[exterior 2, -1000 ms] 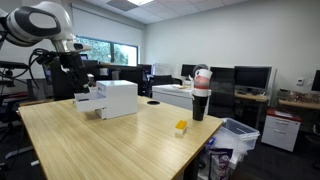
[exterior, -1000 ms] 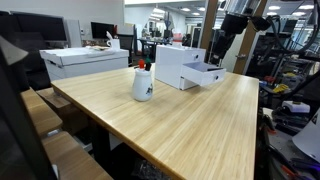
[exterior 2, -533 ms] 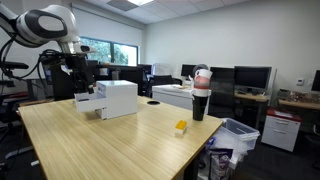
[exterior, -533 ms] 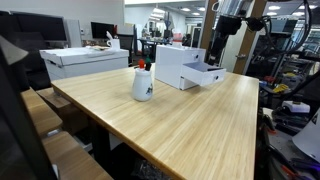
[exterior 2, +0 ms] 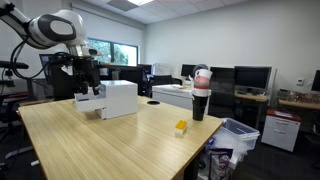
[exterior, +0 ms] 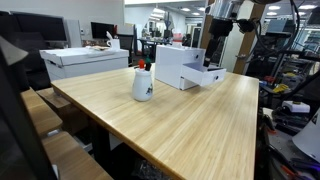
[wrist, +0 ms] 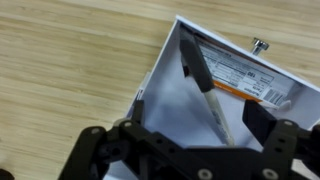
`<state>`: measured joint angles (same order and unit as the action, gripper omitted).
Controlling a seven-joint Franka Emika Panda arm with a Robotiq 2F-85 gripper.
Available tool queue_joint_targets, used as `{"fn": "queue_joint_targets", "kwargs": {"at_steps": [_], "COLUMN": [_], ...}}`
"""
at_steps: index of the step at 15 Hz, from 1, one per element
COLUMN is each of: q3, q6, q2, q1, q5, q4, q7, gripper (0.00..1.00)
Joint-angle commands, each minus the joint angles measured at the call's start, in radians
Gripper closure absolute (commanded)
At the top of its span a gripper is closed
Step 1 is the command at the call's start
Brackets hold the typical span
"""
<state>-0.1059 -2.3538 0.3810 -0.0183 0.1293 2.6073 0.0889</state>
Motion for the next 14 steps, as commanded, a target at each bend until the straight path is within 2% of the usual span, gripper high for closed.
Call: {"fn": "queue_joint_targets", "kwargs": {"at_steps": [1,14], "q3": [0.019,0.059], "q6": [-0.008,-0.041], "q2": [-0.042,-0.100], "q1": [0.028,0.051], "q5": [-0.006,-0.045], "q4": [-0.022,-0.014], "q7": [-0.036,-0.068], "gripper": [0.00,0.00]}}
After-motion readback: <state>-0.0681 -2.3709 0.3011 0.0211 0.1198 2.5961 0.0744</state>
